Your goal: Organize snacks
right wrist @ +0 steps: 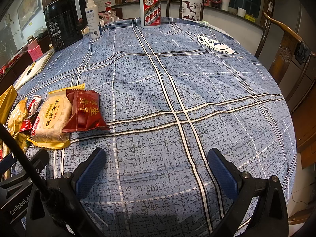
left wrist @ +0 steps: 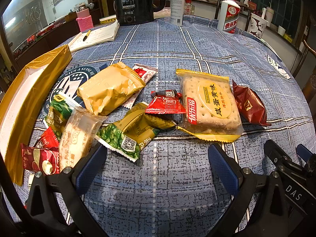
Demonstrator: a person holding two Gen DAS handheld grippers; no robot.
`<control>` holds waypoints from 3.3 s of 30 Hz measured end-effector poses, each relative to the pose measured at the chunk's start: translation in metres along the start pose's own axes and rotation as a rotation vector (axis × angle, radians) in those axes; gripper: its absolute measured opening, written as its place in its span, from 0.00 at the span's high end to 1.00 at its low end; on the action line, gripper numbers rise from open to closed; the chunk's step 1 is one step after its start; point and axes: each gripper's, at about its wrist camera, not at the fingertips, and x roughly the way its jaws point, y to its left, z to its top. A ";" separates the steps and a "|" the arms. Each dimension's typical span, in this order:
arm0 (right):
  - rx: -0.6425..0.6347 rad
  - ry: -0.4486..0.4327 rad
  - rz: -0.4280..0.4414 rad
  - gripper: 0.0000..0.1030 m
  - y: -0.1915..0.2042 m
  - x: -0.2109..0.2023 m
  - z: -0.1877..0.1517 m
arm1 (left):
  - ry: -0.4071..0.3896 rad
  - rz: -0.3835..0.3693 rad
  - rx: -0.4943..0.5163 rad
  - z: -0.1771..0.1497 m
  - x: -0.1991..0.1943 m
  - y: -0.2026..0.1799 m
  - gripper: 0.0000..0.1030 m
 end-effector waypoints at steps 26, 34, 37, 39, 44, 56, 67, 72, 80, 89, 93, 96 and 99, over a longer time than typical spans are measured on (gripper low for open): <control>0.032 0.138 -0.004 0.00 0.001 0.010 0.016 | 0.000 0.000 0.000 0.000 0.000 0.000 0.00; -0.086 0.171 0.058 0.00 0.002 0.012 0.018 | 0.000 0.000 0.000 0.000 0.000 0.000 0.00; -0.074 0.152 0.050 0.00 0.000 0.010 0.015 | 0.000 0.000 0.000 0.000 0.000 0.000 0.00; -0.067 0.131 0.044 0.00 0.000 0.008 0.012 | 0.000 0.000 0.000 0.000 0.000 0.000 0.00; -0.051 0.091 0.026 0.00 0.000 0.003 0.004 | 0.000 0.000 0.000 0.000 0.000 0.000 0.00; -0.041 0.058 0.018 0.00 -0.001 0.000 0.002 | 0.009 0.002 0.000 -0.001 0.001 0.002 0.00; -0.038 0.046 0.014 0.01 -0.001 -0.002 0.001 | 0.080 -0.078 0.130 -0.007 -0.018 -0.005 0.14; -0.058 0.005 0.026 0.23 -0.002 -0.011 -0.002 | -0.082 -0.226 0.083 -0.010 -0.087 0.015 0.14; -0.059 -0.194 0.087 0.30 -0.019 -0.079 0.010 | -0.253 -0.299 0.004 -0.013 -0.176 0.104 0.29; -0.202 -0.108 0.360 0.30 0.040 -0.097 0.013 | -0.250 -0.211 -0.104 -0.040 -0.166 0.193 0.21; -0.248 -0.028 0.522 0.30 0.085 -0.089 0.001 | -0.218 -0.263 -0.104 -0.062 -0.155 0.198 0.33; -0.299 -0.005 0.563 0.30 0.111 -0.087 -0.011 | -0.191 -0.273 -0.020 -0.079 -0.145 0.184 0.34; -0.327 0.017 0.577 0.30 0.128 -0.081 -0.019 | -0.163 -0.308 0.062 -0.087 -0.136 0.170 0.39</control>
